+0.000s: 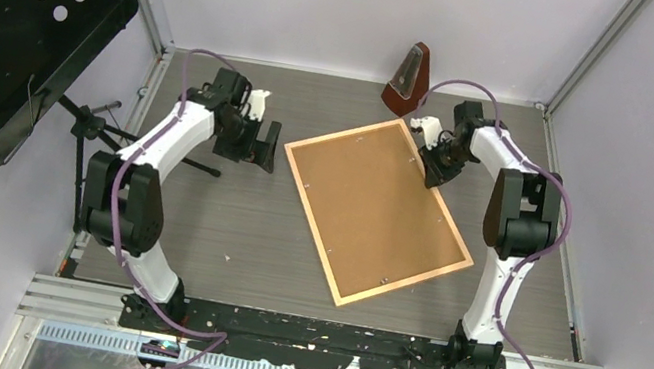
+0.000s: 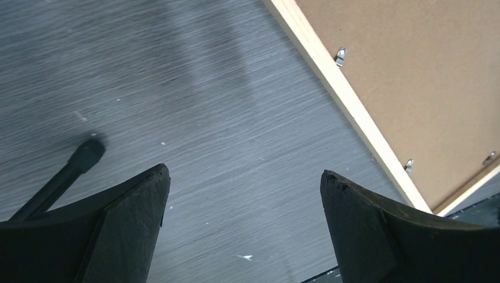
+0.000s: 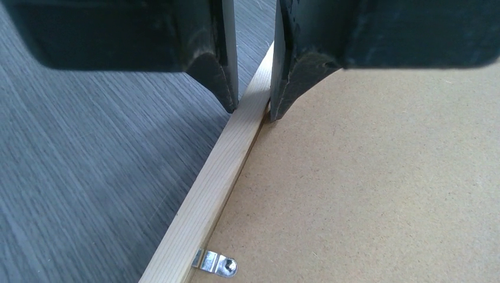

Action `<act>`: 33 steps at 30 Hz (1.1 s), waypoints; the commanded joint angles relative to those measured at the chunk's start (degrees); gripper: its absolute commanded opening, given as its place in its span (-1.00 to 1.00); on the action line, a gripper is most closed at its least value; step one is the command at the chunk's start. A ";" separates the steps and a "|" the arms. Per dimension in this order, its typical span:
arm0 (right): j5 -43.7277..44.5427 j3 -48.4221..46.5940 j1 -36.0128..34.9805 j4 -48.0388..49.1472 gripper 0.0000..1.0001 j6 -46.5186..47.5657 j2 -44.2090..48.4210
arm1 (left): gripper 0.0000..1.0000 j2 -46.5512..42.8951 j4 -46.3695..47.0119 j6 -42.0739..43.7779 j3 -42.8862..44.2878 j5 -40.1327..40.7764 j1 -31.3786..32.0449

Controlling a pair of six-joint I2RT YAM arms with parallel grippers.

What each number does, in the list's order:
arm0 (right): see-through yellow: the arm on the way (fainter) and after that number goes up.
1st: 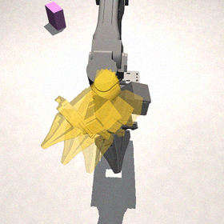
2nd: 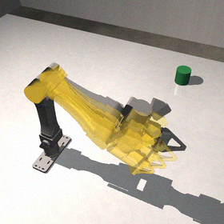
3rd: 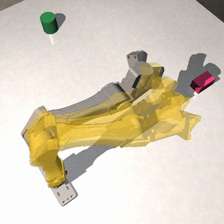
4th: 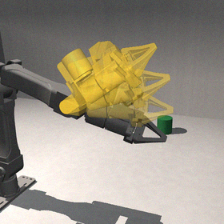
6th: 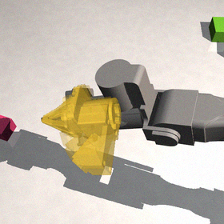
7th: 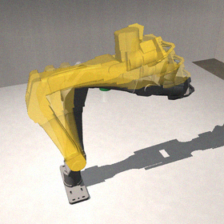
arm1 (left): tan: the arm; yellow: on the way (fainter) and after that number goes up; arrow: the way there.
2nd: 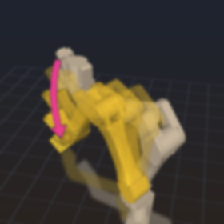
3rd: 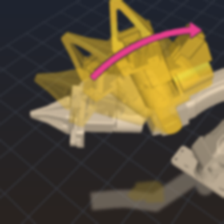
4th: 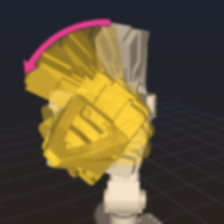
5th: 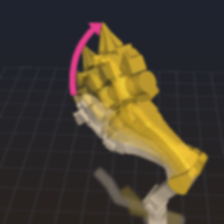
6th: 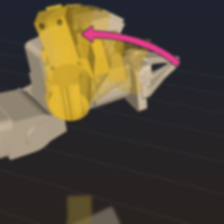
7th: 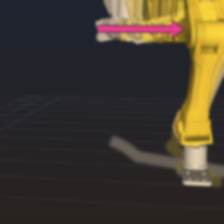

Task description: Put the photo into the frame

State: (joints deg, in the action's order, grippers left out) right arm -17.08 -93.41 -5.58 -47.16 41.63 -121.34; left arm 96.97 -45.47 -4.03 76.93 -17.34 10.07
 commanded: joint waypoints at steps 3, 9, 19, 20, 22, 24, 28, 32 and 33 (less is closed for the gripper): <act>2.05 5.61 -0.29 1.29 -0.89 9.44 2.84 | 0.99 -4.43 -0.99 4.93 0.16 5.82 -0.05; -0.39 5.66 -1.49 0.29 -0.89 13.50 3.65 | 0.99 -4.35 -1.26 5.78 1.78 7.63 1.06; -1.81 -1.75 -5.74 -5.26 -0.89 21.34 -0.84 | 0.91 -1.48 -1.26 5.86 3.79 10.31 3.38; -1.77 -2.25 -6.19 -5.65 -0.89 21.59 -1.23 | 0.91 -0.81 -1.33 5.94 4.26 11.09 3.90; -1.92 -3.64 -7.58 -6.15 -0.89 22.13 -2.32 | 0.92 0.71 -2.10 5.91 5.38 12.49 4.89; -2.06 -4.95 -9.28 -6.26 -0.88 22.26 -3.19 | 0.98 2.24 -2.56 5.73 6.55 12.84 5.63; -2.54 -7.51 -11.65 -6.49 -0.89 22.63 -4.55 | 0.99 5.39 -3.51 5.42 8.13 12.51 6.36; -2.10 -13.39 -14.17 -8.40 -0.89 24.12 -7.19 | 0.99 8.33 -4.23 5.27 9.23 10.93 6.71; -2.02 -14.62 -14.58 -8.97 -0.89 24.38 -8.44 | 0.99 8.73 -4.41 5.14 9.36 10.66 6.79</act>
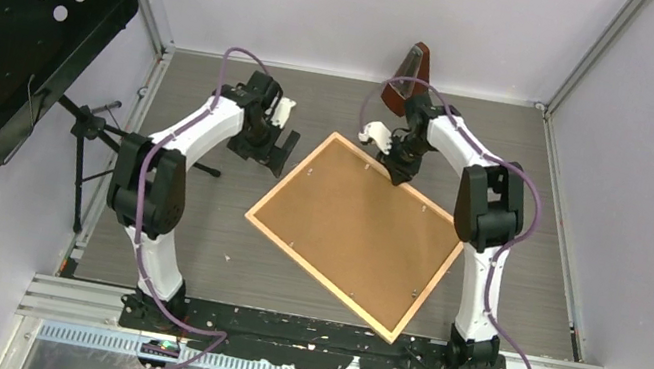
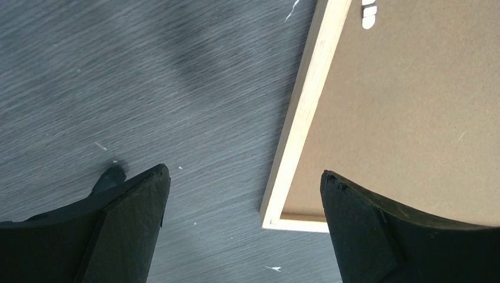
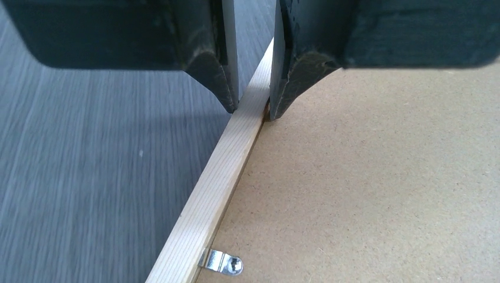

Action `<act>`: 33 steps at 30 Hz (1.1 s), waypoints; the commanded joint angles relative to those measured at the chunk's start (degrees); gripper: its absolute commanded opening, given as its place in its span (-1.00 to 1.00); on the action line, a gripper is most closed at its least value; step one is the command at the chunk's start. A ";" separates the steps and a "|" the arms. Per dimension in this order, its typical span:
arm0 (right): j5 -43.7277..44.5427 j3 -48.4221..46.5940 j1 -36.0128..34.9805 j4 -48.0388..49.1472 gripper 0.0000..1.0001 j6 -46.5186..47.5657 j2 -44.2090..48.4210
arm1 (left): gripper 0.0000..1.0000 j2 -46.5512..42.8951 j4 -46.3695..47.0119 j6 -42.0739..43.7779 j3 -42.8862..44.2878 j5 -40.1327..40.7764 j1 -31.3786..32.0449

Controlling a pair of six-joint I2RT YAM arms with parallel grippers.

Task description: Put the photo into the frame

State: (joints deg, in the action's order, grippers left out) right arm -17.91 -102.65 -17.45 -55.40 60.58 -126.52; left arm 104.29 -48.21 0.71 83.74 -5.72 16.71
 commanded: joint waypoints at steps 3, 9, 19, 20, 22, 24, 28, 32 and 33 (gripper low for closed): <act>-1.44 -10.91 -4.40 -3.52 -0.89 7.16 -6.39 | 0.99 2.57 -2.34 -0.37 2.61 -1.87 0.32; -3.60 -13.46 -6.94 -4.19 -0.89 9.22 -7.25 | 0.95 5.27 -3.83 -3.25 3.27 -4.69 0.88; -4.13 -11.20 -9.91 -2.01 -0.89 12.46 -6.64 | 0.83 10.22 -5.46 -3.61 5.72 -5.09 2.39; -4.18 -11.23 -9.95 -1.85 -0.89 12.73 -6.73 | 0.82 10.11 -5.36 -3.61 5.43 -4.62 2.49; -4.39 -11.39 -9.97 -1.59 -0.89 12.96 -6.82 | 0.79 9.85 -4.85 -3.61 4.69 -3.85 2.54; -4.66 -11.60 -9.99 -1.55 -0.89 13.16 -6.70 | 0.74 9.73 -4.66 -3.61 4.32 -3.54 2.60; -4.80 -11.50 -10.15 -1.53 -0.89 12.79 -6.38 | 0.66 9.77 -4.28 -3.45 3.38 -2.21 3.36; -4.41 -11.26 -10.14 -1.45 -0.89 12.38 -6.29 | 0.57 10.10 -3.21 -3.65 2.41 -1.04 4.31; -4.35 -11.22 -10.14 -1.29 -0.89 12.20 -6.22 | 0.54 10.33 -3.14 -3.83 2.46 -0.75 4.52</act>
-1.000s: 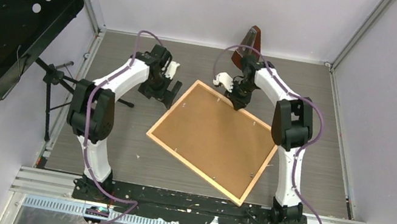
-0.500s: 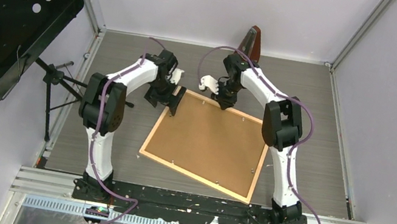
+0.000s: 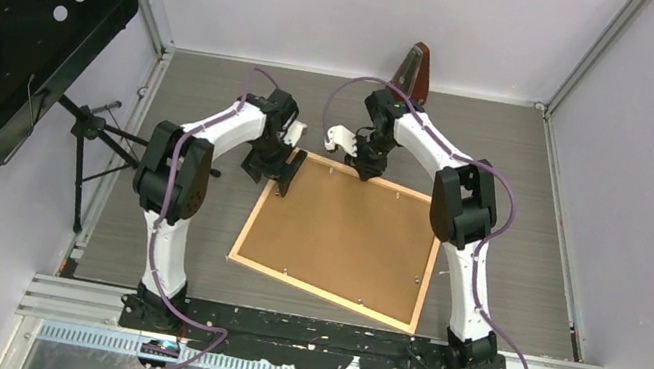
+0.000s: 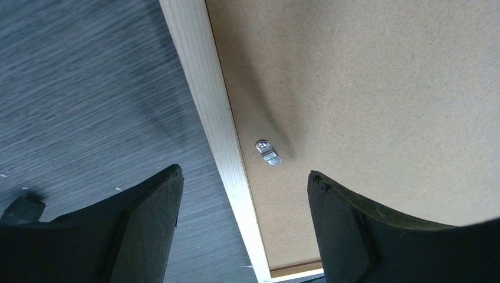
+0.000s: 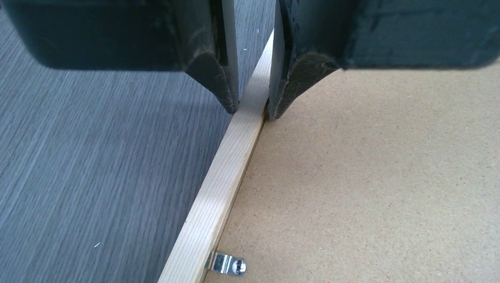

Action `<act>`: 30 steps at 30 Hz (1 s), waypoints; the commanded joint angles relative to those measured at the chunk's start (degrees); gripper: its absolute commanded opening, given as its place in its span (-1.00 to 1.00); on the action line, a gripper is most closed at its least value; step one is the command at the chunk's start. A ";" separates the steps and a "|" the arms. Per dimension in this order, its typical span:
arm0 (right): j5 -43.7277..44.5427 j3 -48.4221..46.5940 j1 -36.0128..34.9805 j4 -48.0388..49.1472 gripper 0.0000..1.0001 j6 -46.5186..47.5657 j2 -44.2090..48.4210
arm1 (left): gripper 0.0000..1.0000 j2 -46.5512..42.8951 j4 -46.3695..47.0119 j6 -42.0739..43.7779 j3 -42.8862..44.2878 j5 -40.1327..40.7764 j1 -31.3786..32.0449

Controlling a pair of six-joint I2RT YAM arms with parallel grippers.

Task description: Put the photo into the frame

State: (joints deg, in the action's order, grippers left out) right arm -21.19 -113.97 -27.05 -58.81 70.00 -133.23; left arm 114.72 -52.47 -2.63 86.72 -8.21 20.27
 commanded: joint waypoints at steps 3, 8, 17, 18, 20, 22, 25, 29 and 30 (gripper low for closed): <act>-1.01 0.86 -0.51 2.44 -0.89 2.63 0.77 | 0.48 0.64 1.43 -0.85 -0.20 2.29 1.21; -0.96 2.03 -0.55 2.62 -0.89 2.73 1.45 | 0.38 2.11 1.45 -1.04 0.94 3.75 1.35; -0.94 2.45 -0.55 2.84 -0.88 2.55 1.65 | 0.22 3.40 2.05 -1.26 1.53 4.76 1.78; -0.90 2.53 -0.51 2.87 -0.89 2.54 1.65 | 0.20 3.36 2.15 -1.25 1.65 4.72 1.79; -0.65 2.67 -0.56 2.85 -0.88 2.56 1.74 | 0.16 3.23 2.41 -1.16 1.54 5.02 1.79; -0.61 2.83 -0.55 2.86 -0.89 2.56 1.72 | 0.12 3.06 2.69 -1.02 1.48 5.42 1.79; -0.67 2.84 -0.53 2.82 -0.88 2.46 1.74 | 0.05 2.76 3.32 -0.97 1.33 5.97 1.79; -0.61 2.88 -0.55 2.90 -0.89 2.36 1.74 | -0.01 2.79 3.50 -0.90 1.34 6.30 1.74; -0.52 2.88 -0.57 2.95 -0.89 2.34 1.74 | -0.03 2.79 3.46 -0.81 1.35 6.44 1.78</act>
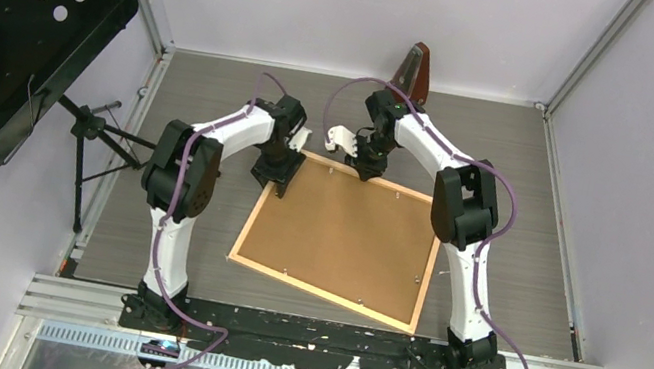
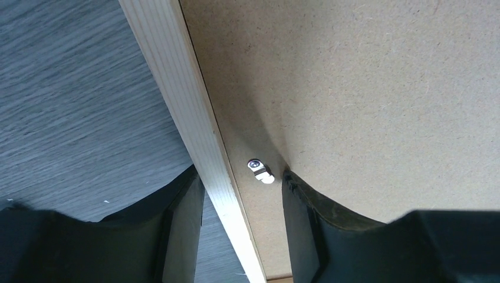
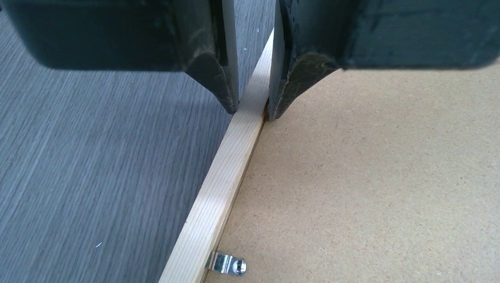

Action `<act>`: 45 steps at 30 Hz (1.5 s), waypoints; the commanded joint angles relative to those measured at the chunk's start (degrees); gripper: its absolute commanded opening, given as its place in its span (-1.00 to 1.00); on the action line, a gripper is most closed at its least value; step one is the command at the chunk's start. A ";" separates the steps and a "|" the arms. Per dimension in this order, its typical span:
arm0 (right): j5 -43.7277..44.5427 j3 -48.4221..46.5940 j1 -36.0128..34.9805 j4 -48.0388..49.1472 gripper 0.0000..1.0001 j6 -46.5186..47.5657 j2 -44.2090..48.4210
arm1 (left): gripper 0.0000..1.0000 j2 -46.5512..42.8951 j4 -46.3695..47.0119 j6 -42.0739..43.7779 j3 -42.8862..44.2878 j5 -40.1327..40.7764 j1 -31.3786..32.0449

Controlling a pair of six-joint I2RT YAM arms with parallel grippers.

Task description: Put the photo into the frame

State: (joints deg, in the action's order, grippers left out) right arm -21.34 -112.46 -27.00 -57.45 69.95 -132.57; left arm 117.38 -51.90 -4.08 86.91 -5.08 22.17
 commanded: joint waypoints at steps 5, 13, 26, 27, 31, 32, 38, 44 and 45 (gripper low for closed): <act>-0.19 1.65 -0.60 1.65 -0.89 2.39 1.18 | -0.11 -0.33 3.29 0.85 0.77 4.09 -0.11; -0.08 1.80 -0.59 1.74 -0.89 2.30 1.26 | -0.23 -1.38 3.90 1.33 -0.12 4.58 -0.11; 0.25 1.91 -0.64 1.74 -0.89 2.21 1.33 | -0.43 -1.46 4.05 1.80 0.14 3.99 -0.11; 0.25 1.90 -0.62 1.73 -0.89 2.21 1.30 | -0.45 -1.50 4.07 1.86 0.10 4.02 -0.11; 0.42 1.81 -0.59 1.73 -0.89 2.16 1.24 | -0.53 -1.63 4.13 1.96 0.10 3.77 -0.11; 0.42 1.81 -0.59 1.77 -0.88 2.13 1.26 | -0.53 -1.63 4.17 1.97 0.14 3.70 -0.11; 0.70 1.81 -0.59 1.73 -0.89 2.12 1.24 | -0.62 -1.67 3.96 1.95 0.12 3.33 -0.11; 1.12 1.75 -0.56 2.10 -0.89 2.25 1.01 | -0.82 -2.43 3.93 2.03 0.06 2.65 -0.11; 1.19 1.74 -0.59 2.14 -0.88 2.22 1.00 | -0.85 -2.61 3.99 2.07 0.05 2.38 -0.11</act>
State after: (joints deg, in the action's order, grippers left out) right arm -21.28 -111.85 -27.00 -56.86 69.89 -132.22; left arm 116.99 -52.01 -3.66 86.96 -2.76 22.11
